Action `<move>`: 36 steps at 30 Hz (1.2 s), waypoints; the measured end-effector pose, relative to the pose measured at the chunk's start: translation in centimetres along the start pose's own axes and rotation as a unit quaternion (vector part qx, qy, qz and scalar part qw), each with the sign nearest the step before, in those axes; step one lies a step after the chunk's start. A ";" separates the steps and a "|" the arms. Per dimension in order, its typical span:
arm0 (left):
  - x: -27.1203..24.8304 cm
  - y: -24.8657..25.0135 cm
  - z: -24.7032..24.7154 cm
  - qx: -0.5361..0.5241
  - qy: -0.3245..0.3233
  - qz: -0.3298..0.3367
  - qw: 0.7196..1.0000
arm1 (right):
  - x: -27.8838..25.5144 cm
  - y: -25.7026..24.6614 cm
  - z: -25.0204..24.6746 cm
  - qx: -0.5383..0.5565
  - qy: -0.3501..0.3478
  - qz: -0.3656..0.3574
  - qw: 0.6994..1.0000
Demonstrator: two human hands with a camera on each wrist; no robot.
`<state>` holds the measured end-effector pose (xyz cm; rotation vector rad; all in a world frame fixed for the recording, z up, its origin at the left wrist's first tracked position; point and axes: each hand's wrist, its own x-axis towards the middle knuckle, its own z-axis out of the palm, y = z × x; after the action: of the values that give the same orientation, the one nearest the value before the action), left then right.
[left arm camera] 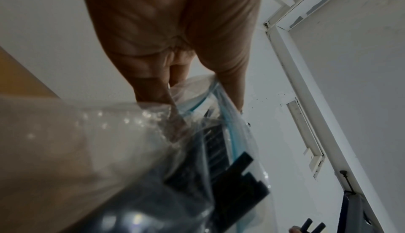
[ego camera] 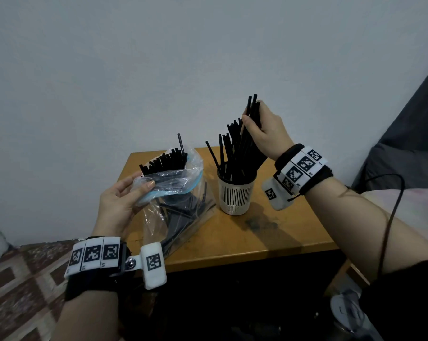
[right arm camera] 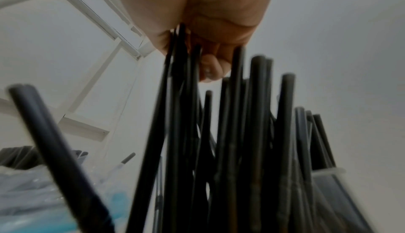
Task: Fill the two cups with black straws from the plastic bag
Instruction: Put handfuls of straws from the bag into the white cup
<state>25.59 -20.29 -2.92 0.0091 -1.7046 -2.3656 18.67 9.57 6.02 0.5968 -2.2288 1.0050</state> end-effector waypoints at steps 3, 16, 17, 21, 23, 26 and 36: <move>-0.2 0.1 0.2 -0.001 -0.005 0.001 1.000 | -0.3 0.4 0.6 -0.028 -0.012 0.034 0.999; -0.1 0.1 0.3 0.001 -0.003 -0.004 1.000 | -1.1 1.2 1.4 -0.169 -0.103 -0.043 0.979; -0.1 0.1 0.3 0.001 -0.002 -0.003 1.000 | -1.2 1.3 1.4 -0.190 -0.109 -0.049 0.974; -0.2 0.0 0.5 -0.001 -0.005 0.003 1.000 | -1.4 1.2 1.1 -0.198 -0.070 -0.049 0.976; -0.3 0.0 0.5 -0.004 -0.005 0.004 1.000 | -1.6 0.9 1.0 -0.212 -0.131 -0.040 0.968; -0.3 0.0 0.7 -0.004 -0.009 0.004 1.000 | -1.9 0.6 0.7 -0.163 -0.107 -0.022 0.981; -0.5 -0.2 0.5 0.012 -0.053 0.010 0.998 | -4.3 -6.1 1.3 0.099 0.000 0.073 0.992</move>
<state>25.94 -19.64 -2.96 -0.1316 -1.7705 -2.3711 25.01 5.52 5.42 0.5240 -2.2132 1.3100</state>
